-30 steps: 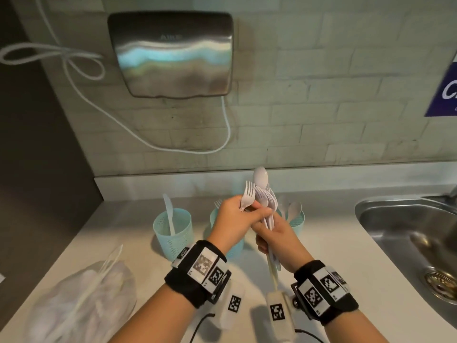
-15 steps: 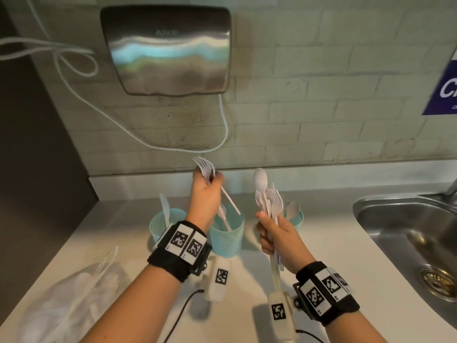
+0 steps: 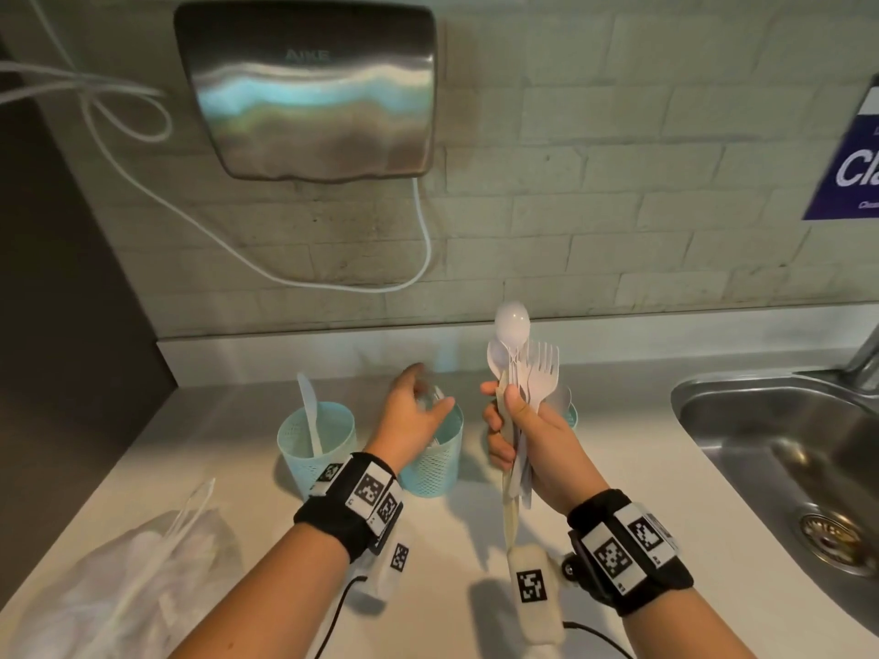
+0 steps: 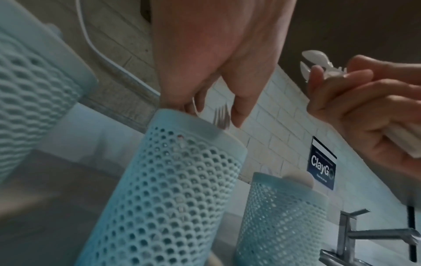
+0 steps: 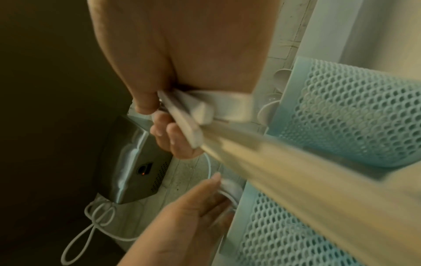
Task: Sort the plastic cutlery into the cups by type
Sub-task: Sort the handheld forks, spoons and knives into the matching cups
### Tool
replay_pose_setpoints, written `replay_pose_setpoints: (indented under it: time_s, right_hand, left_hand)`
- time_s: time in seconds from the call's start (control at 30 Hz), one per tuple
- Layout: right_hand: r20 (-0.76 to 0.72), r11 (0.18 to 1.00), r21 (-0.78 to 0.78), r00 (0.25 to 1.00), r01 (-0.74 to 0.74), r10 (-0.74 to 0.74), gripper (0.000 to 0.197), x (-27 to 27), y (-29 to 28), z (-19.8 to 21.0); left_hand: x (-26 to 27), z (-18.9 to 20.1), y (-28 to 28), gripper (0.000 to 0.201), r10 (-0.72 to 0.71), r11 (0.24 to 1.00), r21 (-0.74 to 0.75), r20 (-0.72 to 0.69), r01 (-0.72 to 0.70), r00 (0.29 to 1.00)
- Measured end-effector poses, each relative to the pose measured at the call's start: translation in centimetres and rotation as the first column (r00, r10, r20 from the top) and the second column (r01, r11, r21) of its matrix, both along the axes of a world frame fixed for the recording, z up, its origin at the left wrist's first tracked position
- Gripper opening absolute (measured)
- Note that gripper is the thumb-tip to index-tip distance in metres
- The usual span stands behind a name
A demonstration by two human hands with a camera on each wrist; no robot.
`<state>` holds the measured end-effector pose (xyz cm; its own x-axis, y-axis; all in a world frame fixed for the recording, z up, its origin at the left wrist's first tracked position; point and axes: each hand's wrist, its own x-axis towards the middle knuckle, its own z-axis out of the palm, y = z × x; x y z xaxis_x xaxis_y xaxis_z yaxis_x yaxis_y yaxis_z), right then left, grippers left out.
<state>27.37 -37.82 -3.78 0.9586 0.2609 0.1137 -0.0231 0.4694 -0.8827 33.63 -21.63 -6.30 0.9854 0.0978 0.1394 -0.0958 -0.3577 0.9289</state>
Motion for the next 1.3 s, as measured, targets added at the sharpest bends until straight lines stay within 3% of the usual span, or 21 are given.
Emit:
replay_pose_setpoints:
  time_s: [0.1, 0.17, 0.27, 0.37, 0.4, 0.47, 0.57, 0.63, 1.03, 1.3]
  right_hand:
    - [-0.001, 1.000, 0.014, 1.000, 0.018, -0.018, 0.033, 0.0, 0.4, 0.2]
    - [0.003, 0.999, 0.013, 0.999, 0.045, -0.045, 0.030, 0.1, 0.7, 0.1]
    - [-0.004, 0.995, -0.003, 0.995, 0.102, -0.102, 0.029, 0.2, 1.1, 0.0]
    - [-0.041, 0.986, -0.022, 0.985, 0.167, -0.168, 0.026, 0.4, 1.1, -0.3]
    - [-0.039, 0.983, -0.024, 0.982, 0.181, -0.182, 0.026, 0.4, 1.1, -0.3]
    - [-0.036, 0.978, -0.039, 0.978, 0.203, -0.205, 0.028, 0.4, 1.0, -0.2]
    - [-0.026, 0.977, -0.048, 0.977, 0.209, -0.210, 0.021, 0.1, 1.1, 0.2]
    - [-0.001, 0.977, -0.034, 0.978, 0.209, -0.209, 0.022, -0.2, 1.1, 0.4]
    - [0.015, 0.962, 0.025, 0.962, 0.271, -0.271, 0.025, -0.4, 0.5, 1.3]
    - [0.004, 0.940, 0.058, 0.941, 0.338, -0.338, 0.024, 0.2, 0.6, 1.0]
  left_hand:
    - [-1.3, 1.4, -0.2, 0.025, 0.083, 0.997, -0.014, 0.204, -0.082, 0.975]
    - [-3.0, 2.9, -0.9, 0.004, -0.036, 0.997, -0.060, 0.214, 0.049, 0.976]
    - [-5.3, 3.7, -2.2, 0.014, -0.353, 0.913, -0.211, 0.022, 0.349, 0.935]
    - [-5.4, 2.2, -2.1, 0.056, -0.365, 0.926, -0.155, -0.131, 0.345, 0.922]
    - [-5.4, 1.8, -2.0, 0.062, -0.387, 0.920, -0.143, -0.170, 0.365, 0.906]
    - [-5.6, 1.4, -1.8, 0.050, -0.491, 0.869, -0.184, -0.218, 0.459, 0.843]
    - [-6.5, 1.6, -1.9, 0.008, -0.580, 0.814, -0.145, -0.232, 0.562, 0.781]
    - [-6.8, 1.6, -2.0, 0.023, -0.597, 0.799, -0.102, -0.250, 0.592, 0.762]
    - [-6.8, 1.3, -3.0, 0.022, -0.617, 0.773, -0.344, -0.208, 0.533, 0.759]
    - [-6.9, 1.6, -2.4, 0.023, -0.539, 0.832, -0.272, -0.196, 0.483, 0.819]
